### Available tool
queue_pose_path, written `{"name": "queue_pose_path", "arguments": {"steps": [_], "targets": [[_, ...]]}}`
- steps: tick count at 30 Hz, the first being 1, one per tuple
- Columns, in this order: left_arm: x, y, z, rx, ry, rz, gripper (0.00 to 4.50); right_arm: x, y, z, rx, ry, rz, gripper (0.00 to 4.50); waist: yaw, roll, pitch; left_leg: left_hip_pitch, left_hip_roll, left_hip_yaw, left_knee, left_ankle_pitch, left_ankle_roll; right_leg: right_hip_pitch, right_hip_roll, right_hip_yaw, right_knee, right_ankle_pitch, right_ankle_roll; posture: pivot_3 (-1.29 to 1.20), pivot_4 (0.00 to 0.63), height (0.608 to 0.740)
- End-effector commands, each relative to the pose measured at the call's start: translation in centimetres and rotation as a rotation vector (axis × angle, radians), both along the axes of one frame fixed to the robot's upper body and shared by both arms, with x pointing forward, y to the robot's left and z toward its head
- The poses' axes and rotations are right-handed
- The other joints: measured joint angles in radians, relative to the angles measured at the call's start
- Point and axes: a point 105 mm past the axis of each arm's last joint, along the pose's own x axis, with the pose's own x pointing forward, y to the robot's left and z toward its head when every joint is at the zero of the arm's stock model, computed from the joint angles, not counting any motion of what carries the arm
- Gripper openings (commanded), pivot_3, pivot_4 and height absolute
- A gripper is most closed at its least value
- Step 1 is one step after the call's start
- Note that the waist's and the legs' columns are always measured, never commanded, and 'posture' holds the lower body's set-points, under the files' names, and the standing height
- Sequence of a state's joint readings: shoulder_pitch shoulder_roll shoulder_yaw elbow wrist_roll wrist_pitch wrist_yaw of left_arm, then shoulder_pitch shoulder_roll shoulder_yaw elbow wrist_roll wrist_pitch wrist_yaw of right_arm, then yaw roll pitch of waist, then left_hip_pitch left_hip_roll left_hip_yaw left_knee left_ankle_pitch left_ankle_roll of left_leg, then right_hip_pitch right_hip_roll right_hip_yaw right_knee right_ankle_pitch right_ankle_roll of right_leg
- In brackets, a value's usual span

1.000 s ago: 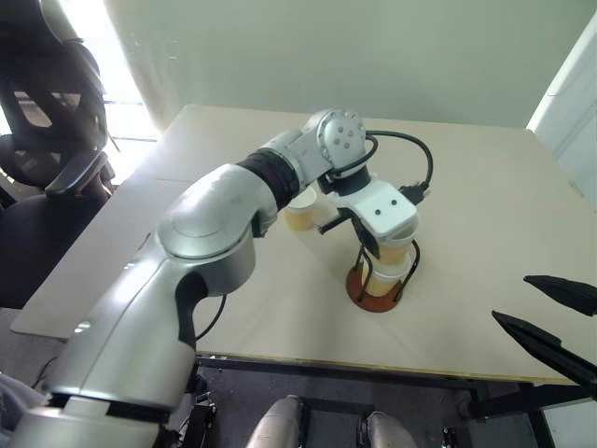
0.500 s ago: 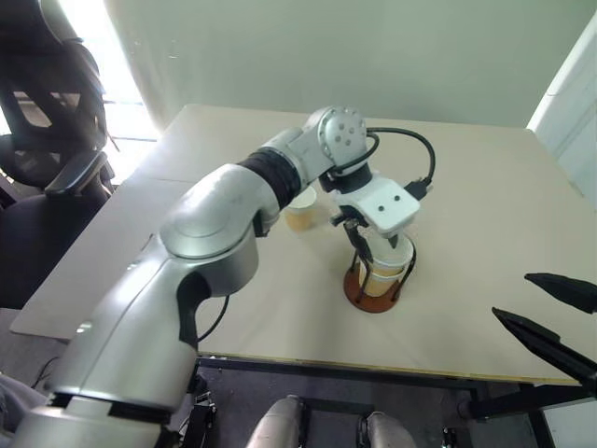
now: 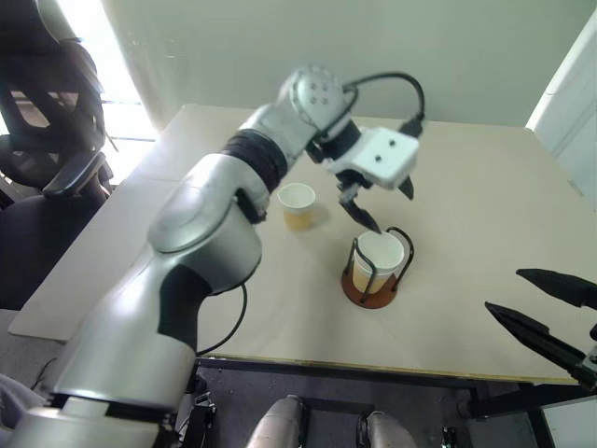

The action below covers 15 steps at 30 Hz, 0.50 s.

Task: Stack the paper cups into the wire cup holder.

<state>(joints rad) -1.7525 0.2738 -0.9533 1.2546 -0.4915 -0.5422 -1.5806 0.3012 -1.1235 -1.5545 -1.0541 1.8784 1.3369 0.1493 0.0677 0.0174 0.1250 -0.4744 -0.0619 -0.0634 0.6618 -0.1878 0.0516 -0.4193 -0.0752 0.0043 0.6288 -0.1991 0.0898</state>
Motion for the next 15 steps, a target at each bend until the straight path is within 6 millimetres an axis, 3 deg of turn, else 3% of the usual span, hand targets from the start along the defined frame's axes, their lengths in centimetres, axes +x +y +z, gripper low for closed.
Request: {"name": "queue_pose_path", "arguments": {"steps": [1,3,5,9,15], "targets": [[0.1,1.3,2.6,-0.053,0.003,0.044,3.81,0.6,-0.1,0.4,-0.003,-0.024,0.013,2.58,0.0,0.0,0.0,-0.001,0.0,0.0,0.0,0.0,0.0,0.0,0.0,0.0,0.0,0.0,0.0,0.0,0.15,0.74],[0.7,2.4,3.0,-0.073,0.015,0.1,3.81,0.8,-0.1,0.5,-0.005,-0.03,0.022,2.58,0.0,0.0,0.0,-0.001,0.0,0.0,0.0,-0.001,0.0,-0.001,0.0,0.0,-0.001,0.0,0.002,0.0,0.15,0.74],[2.2,5.2,2.4,-0.039,0.02,0.22,3.81,1.1,-0.2,0.5,-0.008,-0.035,0.032,2.58,0.0,0.0,0.0,-0.002,0.0,0.0,0.0,-0.001,0.001,-0.001,0.0,0.0,-0.001,0.0,0.003,0.0,0.15,0.74],[4.3,11.1,-1.1,0.146,0.022,0.442,3.81,1.6,-0.3,0.3,-0.016,-0.042,0.061,2.58,-0.008,0.003,-0.002,-0.001,-0.001,0.0,0.0,-0.004,0.001,-0.002,0.0,0.001,-0.001,0.0,0.004,0.0,0.15,0.74],[5.5,13.7,-4.4,0.203,0.048,0.576,3.81,2.2,-0.4,0.0,-0.043,-0.074,0.115,2.58,-0.002,0.002,-0.002,-0.004,-0.001,0.0,0.002,-0.003,0.0,-0.003,0.001,0.0,-0.001,0.004,-0.002,0.0,0.15,0.74]]}}
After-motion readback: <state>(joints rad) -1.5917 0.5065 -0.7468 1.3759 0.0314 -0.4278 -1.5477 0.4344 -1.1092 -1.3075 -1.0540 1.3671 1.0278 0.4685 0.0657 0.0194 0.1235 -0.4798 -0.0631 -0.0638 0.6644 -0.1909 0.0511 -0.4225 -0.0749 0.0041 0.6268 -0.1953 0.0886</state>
